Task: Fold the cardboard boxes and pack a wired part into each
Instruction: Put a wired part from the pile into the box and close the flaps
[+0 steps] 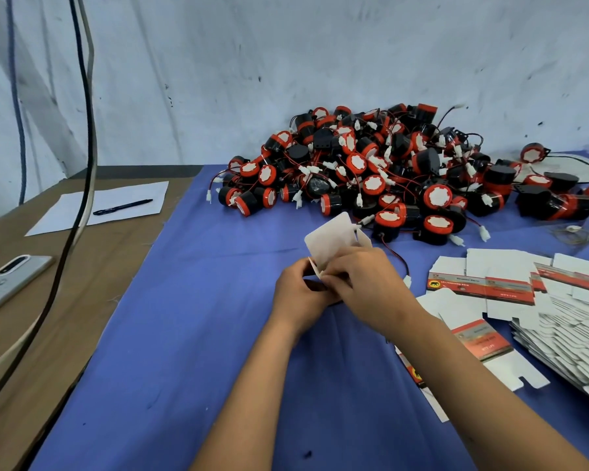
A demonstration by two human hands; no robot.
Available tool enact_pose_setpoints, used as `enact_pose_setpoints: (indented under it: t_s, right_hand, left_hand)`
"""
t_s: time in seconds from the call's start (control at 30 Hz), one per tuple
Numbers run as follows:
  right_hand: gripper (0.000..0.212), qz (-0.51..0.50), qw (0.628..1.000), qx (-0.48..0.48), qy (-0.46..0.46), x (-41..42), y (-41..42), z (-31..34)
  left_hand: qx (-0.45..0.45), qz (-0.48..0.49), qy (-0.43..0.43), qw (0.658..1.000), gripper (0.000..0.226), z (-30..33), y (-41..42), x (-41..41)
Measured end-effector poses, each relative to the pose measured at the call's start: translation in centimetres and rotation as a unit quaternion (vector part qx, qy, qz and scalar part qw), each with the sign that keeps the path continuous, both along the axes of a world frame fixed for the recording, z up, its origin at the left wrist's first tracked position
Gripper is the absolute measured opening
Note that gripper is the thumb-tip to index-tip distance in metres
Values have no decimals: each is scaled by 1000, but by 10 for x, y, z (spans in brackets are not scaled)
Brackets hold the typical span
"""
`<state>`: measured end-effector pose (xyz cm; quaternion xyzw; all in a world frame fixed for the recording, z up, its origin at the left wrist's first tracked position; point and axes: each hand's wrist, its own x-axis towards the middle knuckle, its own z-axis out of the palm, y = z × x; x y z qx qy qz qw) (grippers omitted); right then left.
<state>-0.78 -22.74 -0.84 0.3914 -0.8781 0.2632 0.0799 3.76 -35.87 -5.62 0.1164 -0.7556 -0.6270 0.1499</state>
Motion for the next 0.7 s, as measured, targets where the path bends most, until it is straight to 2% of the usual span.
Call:
enact_pose_setpoints:
  t_s: [0.17, 0.3, 0.4, 0.47, 0.5, 0.57, 0.6, 0.63, 0.7]
  right_hand:
    - [35, 3, 999, 37, 7, 1, 2, -7]
    - [47, -48, 988, 109, 96, -2, 7, -16]
    - [49, -19, 990, 109, 89, -5, 10, -16]
    - [38, -3, 995, -1, 97, -5, 17, -14]
    - [32, -16, 987, -81, 138, -4, 21, -16]
    - [23, -105, 948, -208, 215, -1, 27, -18]
    - [19, -163, 932, -254, 201, -2, 30, -20]
    - [16, -213, 920, -294, 146, -5, 31, -21]
    - [18, -240, 907, -334, -88, -14, 31, -21]
  left_hand:
    - [-37, -22, 2, 999, 29, 4, -2, 2]
    - [-74, -44, 9, 996, 25, 5, -2, 2]
    - [-92, -50, 3, 995, 32, 6, -4, 2]
    - [-77, -60, -8, 995, 33, 5, -8, 1]
    - [-70, -60, -13, 996, 35, 4, -10, 1]
    - [-63, -58, -16, 996, 44, 4, -15, 1]
    - [-57, -63, -16, 996, 47, 4, -17, 1]
    - [-50, -72, -16, 996, 49, 5, -19, 2]
    - [-39, -92, -17, 995, 51, 6, -21, 5]
